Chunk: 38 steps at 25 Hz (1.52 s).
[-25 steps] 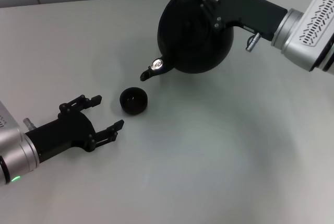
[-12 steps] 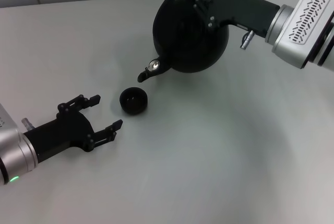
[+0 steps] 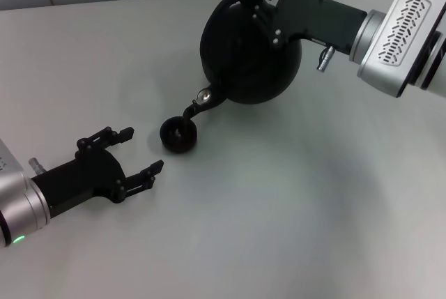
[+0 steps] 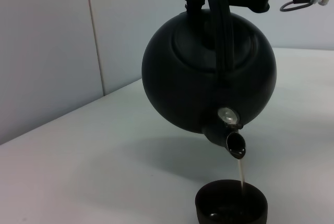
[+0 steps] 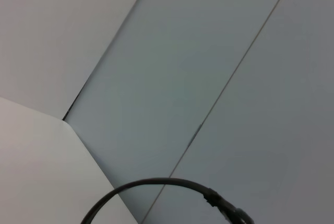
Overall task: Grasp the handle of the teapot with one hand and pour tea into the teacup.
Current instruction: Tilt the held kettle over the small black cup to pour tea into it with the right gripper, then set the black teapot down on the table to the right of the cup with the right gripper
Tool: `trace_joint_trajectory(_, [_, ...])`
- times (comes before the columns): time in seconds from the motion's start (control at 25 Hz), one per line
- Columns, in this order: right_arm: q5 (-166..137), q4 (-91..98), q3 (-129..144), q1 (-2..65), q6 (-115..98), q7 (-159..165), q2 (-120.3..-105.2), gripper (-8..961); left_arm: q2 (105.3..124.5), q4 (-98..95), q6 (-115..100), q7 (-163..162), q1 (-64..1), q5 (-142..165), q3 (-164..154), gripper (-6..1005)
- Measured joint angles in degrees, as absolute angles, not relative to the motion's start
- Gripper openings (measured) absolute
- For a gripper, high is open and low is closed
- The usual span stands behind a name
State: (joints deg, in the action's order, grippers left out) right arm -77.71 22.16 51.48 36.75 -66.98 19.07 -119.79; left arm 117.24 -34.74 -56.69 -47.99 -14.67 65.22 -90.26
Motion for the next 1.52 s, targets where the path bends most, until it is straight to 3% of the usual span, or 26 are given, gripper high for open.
trace_joint_trajectory(1.0, [-75.60, 23.23, 54.43, 36.38, -65.00, 20.74, -119.88, 92, 117.34, -34.71, -56.69, -47.98, -14.86, 65.21, -90.38, 793])
trace_joint_trajectory(1.52, [-70.38, 23.37, 52.35, 33.66, -64.91, 37.08, -119.31, 92, 117.42, -34.72, -56.70, -47.67, -14.76, 65.21, -90.27, 792])
